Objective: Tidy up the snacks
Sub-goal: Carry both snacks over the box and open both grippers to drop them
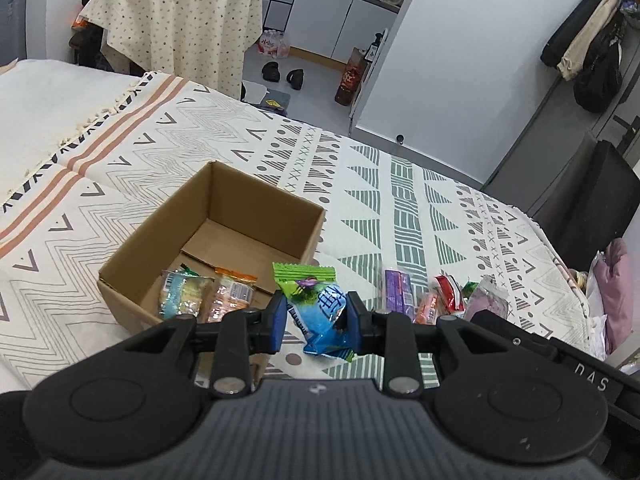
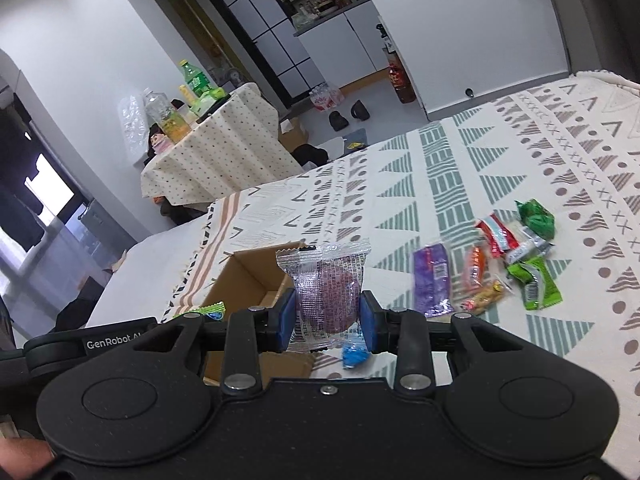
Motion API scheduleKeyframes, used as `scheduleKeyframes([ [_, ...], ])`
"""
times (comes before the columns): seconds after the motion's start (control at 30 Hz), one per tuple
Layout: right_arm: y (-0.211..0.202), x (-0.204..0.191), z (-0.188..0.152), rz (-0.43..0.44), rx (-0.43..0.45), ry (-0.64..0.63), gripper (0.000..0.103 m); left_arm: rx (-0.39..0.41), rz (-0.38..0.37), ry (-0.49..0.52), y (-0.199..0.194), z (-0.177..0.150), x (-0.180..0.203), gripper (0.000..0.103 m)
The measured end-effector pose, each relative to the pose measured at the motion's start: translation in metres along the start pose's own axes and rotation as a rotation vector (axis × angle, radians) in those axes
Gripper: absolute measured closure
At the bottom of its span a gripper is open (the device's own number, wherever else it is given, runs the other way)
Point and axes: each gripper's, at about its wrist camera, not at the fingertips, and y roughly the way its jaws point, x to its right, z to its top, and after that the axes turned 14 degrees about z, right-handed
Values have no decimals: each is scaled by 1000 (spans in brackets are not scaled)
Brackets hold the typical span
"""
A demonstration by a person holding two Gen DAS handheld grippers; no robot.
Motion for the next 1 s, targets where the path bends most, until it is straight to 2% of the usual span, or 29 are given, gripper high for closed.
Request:
scheduleKeyframes([
  [0.37, 34, -21, 3, 17, -19, -16, 70, 12, -14, -39, 13, 21, -30, 73],
  [0.7, 82, -43, 5, 40, -63, -27, 70, -4, -13, -96, 49, 42, -64, 73],
  [1.0, 126, -53, 5, 27, -112, -37, 70, -20, -33, -122, 81, 49, -83, 73],
])
